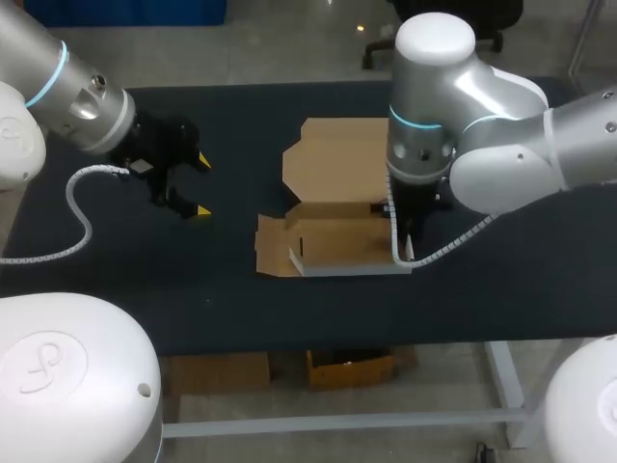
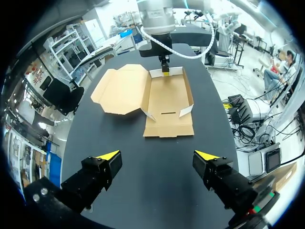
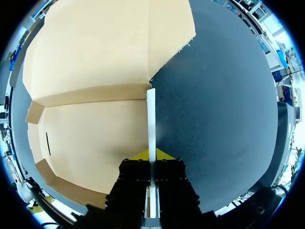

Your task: Assemble the packaging by folding the flat box into shape, placing the metal phone stand inside, and closing the box properly

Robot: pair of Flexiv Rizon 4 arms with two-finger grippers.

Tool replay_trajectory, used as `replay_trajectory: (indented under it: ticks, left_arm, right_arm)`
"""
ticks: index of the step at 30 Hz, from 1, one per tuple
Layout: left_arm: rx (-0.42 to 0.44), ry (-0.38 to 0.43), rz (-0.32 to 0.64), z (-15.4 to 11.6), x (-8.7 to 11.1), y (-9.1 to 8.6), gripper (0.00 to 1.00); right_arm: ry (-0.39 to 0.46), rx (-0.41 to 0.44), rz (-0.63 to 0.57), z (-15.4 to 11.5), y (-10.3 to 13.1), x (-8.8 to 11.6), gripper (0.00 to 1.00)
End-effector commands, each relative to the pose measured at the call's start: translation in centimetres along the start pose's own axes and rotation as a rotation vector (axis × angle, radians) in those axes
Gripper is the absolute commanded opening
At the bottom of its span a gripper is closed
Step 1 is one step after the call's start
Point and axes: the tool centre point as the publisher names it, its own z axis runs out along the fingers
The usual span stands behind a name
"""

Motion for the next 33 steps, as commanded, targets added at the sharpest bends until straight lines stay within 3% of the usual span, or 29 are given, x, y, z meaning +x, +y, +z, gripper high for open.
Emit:
replay_trajectory:
  ticks: [1, 18, 20, 26, 33]
  left_arm:
    - [-0.004, 0.000, -0.001, -0.1, 0.0, -0.1, 1.00]
    - [-0.004, 0.000, -0.001, -0.1, 0.0, -0.1, 1.00]
    - [0.006, 0.001, -0.050, -0.7, 0.1, -0.5, 1.00]
    - [0.011, -0.020, -0.323, -2.2, 0.9, -1.3, 1.00]
    - [-0.103, -0.044, -0.627, -1.9, 3.4, -2.2, 1.00]
  right_arm:
    - [-0.001, 0.000, 0.000, 0.1, 0.0, 0.0, 0.00]
    - [-0.001, 0.000, 0.000, 0.1, 0.0, 0.0, 0.00]
    - [-0.001, 0.000, 0.000, 0.1, 0.0, 0.0, 0.00]
    - [-0.001, 0.000, 0.000, 0.1, 0.0, 0.0, 0.00]
    - [-0.001, 0.000, 0.000, 0.1, 0.0, 0.0, 0.00]
